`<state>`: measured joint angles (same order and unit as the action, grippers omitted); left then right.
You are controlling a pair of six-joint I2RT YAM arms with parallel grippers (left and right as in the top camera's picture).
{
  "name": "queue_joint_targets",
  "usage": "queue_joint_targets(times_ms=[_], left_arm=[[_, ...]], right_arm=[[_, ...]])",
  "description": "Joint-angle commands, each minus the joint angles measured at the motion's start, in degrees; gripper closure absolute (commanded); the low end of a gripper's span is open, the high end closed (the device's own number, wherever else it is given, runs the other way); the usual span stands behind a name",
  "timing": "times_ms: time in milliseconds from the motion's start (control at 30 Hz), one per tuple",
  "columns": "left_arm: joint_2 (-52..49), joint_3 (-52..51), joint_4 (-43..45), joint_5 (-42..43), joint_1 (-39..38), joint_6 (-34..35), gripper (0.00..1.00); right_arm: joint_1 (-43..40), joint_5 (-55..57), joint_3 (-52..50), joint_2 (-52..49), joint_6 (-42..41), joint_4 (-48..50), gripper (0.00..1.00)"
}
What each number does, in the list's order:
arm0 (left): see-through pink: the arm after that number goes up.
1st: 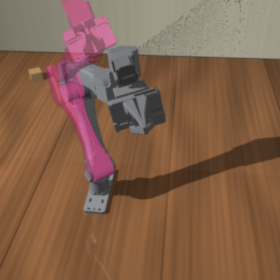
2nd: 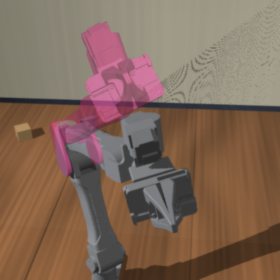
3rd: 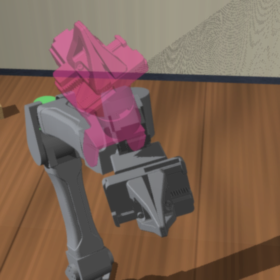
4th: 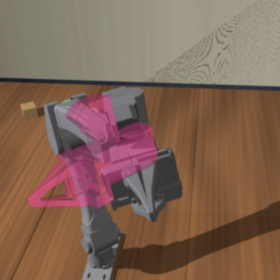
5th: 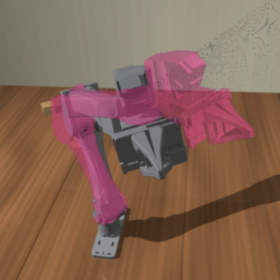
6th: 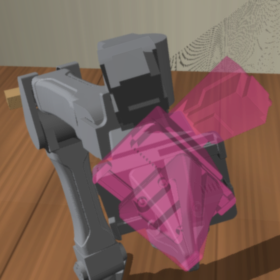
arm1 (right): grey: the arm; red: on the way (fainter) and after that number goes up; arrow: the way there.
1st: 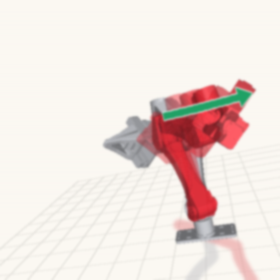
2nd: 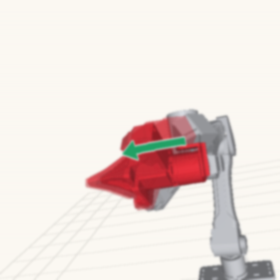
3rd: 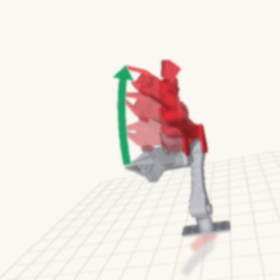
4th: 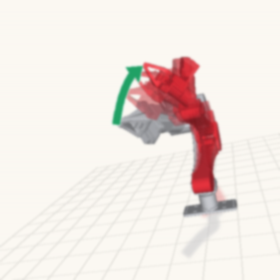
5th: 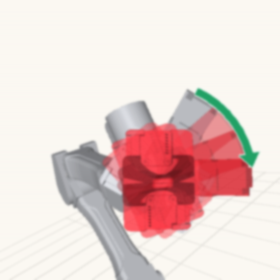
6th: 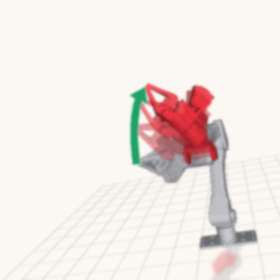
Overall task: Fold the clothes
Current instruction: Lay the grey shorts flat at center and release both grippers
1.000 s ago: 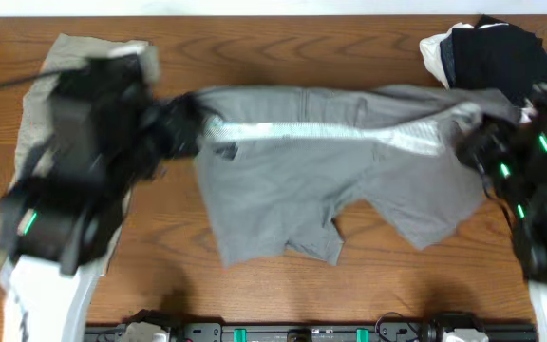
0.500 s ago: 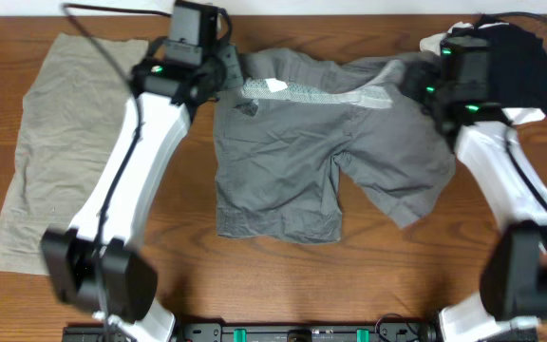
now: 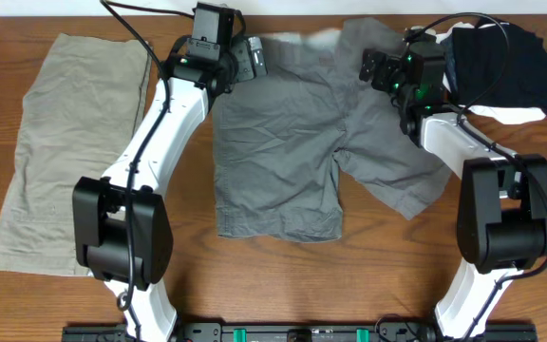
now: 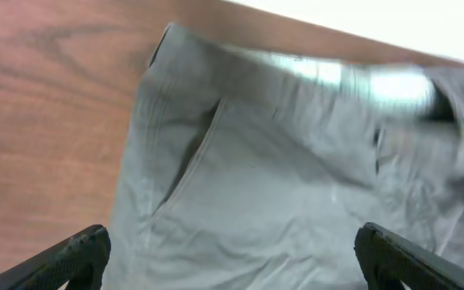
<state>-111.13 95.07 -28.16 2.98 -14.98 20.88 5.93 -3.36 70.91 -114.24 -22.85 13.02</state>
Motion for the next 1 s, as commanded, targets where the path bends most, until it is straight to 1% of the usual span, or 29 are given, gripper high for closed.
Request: queue_joint_targets(times_ms=[0,133,300,400,500,600,633,667,733,800,900,967], left_arm=[[2.8,0.2,-3.5,-0.5,0.4,-1.0,0.02],[2.8,0.2,-10.0,2.2,0.4,-1.0,0.02],[2.8,0.2,-16.5,3.1,0.0,-2.3,0.02],[2.8,0.2,-19.8,4.2,-0.9,-4.2,0.02],[2.8,0.1,-23.1,4.2,-2.5,-5.7,0.02],[2.8,-0.1,-24.5,4.1,-4.3,-6.3,0.02],[2.8,-0.1,-24.6,4.1,-4.9,-6.3,0.02],[2.8,-0.2,-24.7,4.1,-5.7,-6.3,0.02],[2.8,-0.2,-24.7,4.1,-6.8,-6.3,0.02],[2.8,-0.2,-24.7,4.1,-7.7,-6.3,0.02],[2.8,-0.3,-24.7,4.0,-8.5,-6.3,0.02],[2.8,-0.7,-24.7,3.8,-8.6,-6.3,0.02]], right_arm=[[0.7,-1.8,0.7,3.6,5.0,-2.1,0.01],[2.3,-2.1,0.7,4.1,10.0,-5.6,0.01],[3.1,-3.0,0.7,4.5,10.7,-12.3,0.01],[2.5,-4.1,0.7,6.8,10.7,-18.6,0.01],[1.7,-4.1,0.7,11.2,10.7,-26.6,0.01],[0.7,-1.0,0.7,16.5,10.7,-35.6,0.01],[0.3,0.7,0.7,18.3,10.0,-38.8,0.01],[-0.4,3.5,0.7,20.5,7.5,-42.6,0.01],[-2.4,8.0,0.7,23.6,0.0,-49.5,0.01],[-5.2,7.2,0.6,25.3,-4.6,-54.3,0.01],[-9.4,2.0,0.3,25.3,-5.0,-57.2,0.01],[-11.8,0.0,-1.0,24.8,-5.0,-57.2,0.01]])
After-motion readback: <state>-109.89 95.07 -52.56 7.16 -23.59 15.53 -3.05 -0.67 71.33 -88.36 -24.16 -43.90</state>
